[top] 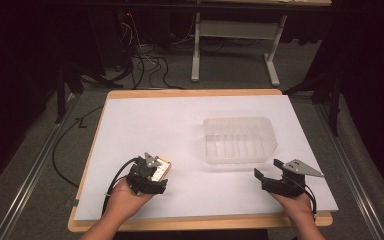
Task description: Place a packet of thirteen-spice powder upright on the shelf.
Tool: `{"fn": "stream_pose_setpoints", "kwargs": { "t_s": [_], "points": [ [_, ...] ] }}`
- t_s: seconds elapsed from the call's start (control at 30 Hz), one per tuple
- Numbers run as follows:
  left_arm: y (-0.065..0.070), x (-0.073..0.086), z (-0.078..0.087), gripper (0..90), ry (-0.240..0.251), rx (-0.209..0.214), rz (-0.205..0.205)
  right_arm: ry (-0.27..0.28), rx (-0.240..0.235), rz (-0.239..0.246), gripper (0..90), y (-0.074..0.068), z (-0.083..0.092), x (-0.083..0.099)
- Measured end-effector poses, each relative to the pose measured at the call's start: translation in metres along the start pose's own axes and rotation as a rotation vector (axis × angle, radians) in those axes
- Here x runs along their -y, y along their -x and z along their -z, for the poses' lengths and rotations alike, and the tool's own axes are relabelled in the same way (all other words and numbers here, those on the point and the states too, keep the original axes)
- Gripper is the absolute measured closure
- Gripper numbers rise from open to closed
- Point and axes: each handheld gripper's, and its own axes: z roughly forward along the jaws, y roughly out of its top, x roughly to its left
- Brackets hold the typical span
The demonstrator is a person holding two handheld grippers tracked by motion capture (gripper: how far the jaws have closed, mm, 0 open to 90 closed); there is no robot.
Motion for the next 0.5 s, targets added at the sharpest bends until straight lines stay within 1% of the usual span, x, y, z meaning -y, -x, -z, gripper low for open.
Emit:
{"fn": "stream_pose_setpoints", "kwargs": {
  "t_s": [0.07,0.13,0.3,0.43,0.5],
  "points": [
    [-0.001,-0.001,-0.001,23.6,-0.024,-0.002,-0.003,0.001,0.002,0.004,15.6,0.000,0.001,0.000],
    [0.000,-0.002,-0.001,20.4,-0.041,-0.015,-0.010,0.002,0.002,-0.001,15.7,0.001,0.002,0.000],
    [0.001,-0.006,-0.002,15.2,-0.093,-0.014,-0.028,0.000,0.000,-0.001,15.7,0.003,0.003,0.001],
    [-0.001,-0.011,-0.001,12.1,-0.104,-0.018,-0.030,0.002,-0.003,0.004,15.8,0.003,0.003,0.000],
    [-0.001,-0.013,-0.002,10.3,-0.116,-0.010,-0.020,0.002,-0.005,0.004,15.8,0.003,0.002,0.000]
  ]
}}
